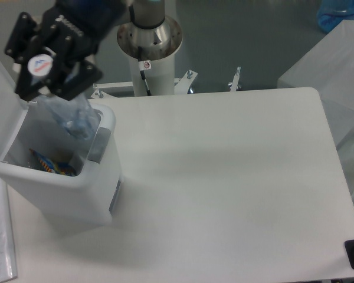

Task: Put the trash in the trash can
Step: 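Lower the bottle into the bin and open the gripper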

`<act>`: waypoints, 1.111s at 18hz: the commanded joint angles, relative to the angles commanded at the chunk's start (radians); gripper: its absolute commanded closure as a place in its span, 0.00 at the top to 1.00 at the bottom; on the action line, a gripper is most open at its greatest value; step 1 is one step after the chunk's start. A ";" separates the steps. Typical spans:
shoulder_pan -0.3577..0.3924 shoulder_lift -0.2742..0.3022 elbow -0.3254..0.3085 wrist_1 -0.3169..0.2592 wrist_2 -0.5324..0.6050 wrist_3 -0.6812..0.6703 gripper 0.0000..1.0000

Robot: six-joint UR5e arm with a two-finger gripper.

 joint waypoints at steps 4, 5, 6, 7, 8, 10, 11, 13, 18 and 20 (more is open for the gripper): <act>-0.008 -0.012 -0.015 0.000 0.000 0.023 0.15; -0.014 -0.014 -0.021 0.000 0.000 0.029 0.15; -0.015 -0.017 -0.032 0.000 0.000 0.043 0.15; -0.015 -0.020 -0.043 0.002 0.000 0.064 0.16; -0.015 -0.020 -0.054 0.009 0.000 0.092 0.18; -0.017 -0.017 -0.078 0.021 0.002 0.118 0.23; -0.017 -0.015 -0.080 0.023 0.002 0.126 0.27; -0.017 -0.015 -0.080 0.023 0.002 0.132 0.36; -0.017 -0.012 -0.078 0.023 0.009 0.132 0.46; -0.017 -0.011 -0.078 0.022 0.009 0.131 0.47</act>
